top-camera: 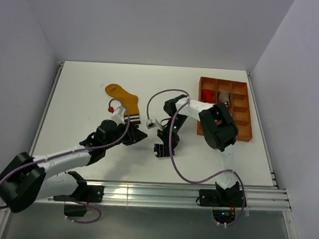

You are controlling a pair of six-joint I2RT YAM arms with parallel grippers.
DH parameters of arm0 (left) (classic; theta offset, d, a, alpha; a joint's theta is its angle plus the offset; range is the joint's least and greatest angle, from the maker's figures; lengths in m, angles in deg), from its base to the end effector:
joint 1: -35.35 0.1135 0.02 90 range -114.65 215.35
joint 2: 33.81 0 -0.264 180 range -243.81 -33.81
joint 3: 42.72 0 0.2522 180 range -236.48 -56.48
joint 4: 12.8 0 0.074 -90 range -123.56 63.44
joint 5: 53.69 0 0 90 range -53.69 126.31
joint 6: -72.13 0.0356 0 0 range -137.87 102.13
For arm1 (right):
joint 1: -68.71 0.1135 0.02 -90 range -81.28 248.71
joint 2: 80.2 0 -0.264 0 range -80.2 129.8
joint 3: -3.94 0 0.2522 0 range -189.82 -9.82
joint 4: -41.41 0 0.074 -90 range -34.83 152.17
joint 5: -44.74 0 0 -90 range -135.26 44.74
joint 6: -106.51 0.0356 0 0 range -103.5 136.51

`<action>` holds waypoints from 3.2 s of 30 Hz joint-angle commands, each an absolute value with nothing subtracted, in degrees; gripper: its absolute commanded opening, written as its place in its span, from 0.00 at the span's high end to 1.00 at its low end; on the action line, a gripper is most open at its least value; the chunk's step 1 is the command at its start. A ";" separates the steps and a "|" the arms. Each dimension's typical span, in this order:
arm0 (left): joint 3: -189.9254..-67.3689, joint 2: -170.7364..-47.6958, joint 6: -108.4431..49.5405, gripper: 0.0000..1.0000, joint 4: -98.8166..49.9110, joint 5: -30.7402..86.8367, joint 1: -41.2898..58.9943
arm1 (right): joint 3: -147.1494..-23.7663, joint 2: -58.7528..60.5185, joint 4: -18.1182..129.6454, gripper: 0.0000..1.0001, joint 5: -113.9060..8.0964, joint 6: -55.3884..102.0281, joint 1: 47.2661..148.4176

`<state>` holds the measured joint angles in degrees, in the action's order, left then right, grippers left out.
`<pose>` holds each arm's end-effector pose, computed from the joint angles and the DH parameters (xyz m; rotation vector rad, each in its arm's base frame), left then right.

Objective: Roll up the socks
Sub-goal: Roll the sock at the center of the board.

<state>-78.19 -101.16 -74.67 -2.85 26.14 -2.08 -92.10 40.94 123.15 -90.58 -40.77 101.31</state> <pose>0.1817 -0.1470 0.1832 -0.2358 2.1546 -1.2017 0.2865 0.2132 0.1377 1.8415 -2.0885 -1.2213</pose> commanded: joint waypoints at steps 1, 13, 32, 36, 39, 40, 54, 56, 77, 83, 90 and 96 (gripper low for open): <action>-80.10 -94.91 -61.33 0.66 -7.54 34.63 -6.55 | -95.07 44.07 129.08 0.80 -91.06 -41.42 101.06; -96.11 -110.70 -44.06 0.50 -17.95 36.84 -17.03 | -100.35 50.49 129.96 0.80 -90.88 -36.32 100.62; -99.37 -124.34 -41.78 0.51 -13.81 28.93 -18.88 | -105.01 55.24 134.80 0.80 -92.73 -35.62 98.78; -98.93 -125.30 -41.95 0.52 -13.20 28.32 -18.88 | -105.36 55.85 134.09 0.79 -92.29 -34.03 98.07; -99.02 -126.36 -42.57 0.53 -12.67 27.43 -18.88 | -105.54 56.12 132.96 0.79 -91.85 -32.28 97.63; -99.02 -126.71 -42.66 0.53 -12.58 26.82 -18.88 | -105.54 56.47 132.78 0.79 -91.67 -31.58 97.46; -93.76 -130.49 -52.05 0.75 -7.23 25.32 -18.61 | -100.89 51.73 127.95 0.58 -92.72 -30.78 95.88; -92.87 -130.93 -53.63 0.79 -6.61 25.50 -18.26 | -100.27 51.03 127.42 0.54 -93.60 -31.48 94.91; -102.26 -136.37 -63.92 0.93 -23.81 17.51 -12.11 | -89.73 34.96 116.17 0.49 -99.14 -28.67 84.62; -108.85 -140.94 -71.12 0.96 -34.09 7.76 -9.13 | -81.48 24.51 105.19 0.47 -97.30 -24.98 84.19; -116.32 -143.76 -74.73 0.95 -47.37 3.44 -7.01 | -68.73 11.31 90.70 0.43 -86.50 -27.70 84.44; -122.91 -148.50 -74.92 0.97 -56.68 1.51 -6.31 | -56.95 -0.64 81.30 0.37 -80.36 -33.59 86.73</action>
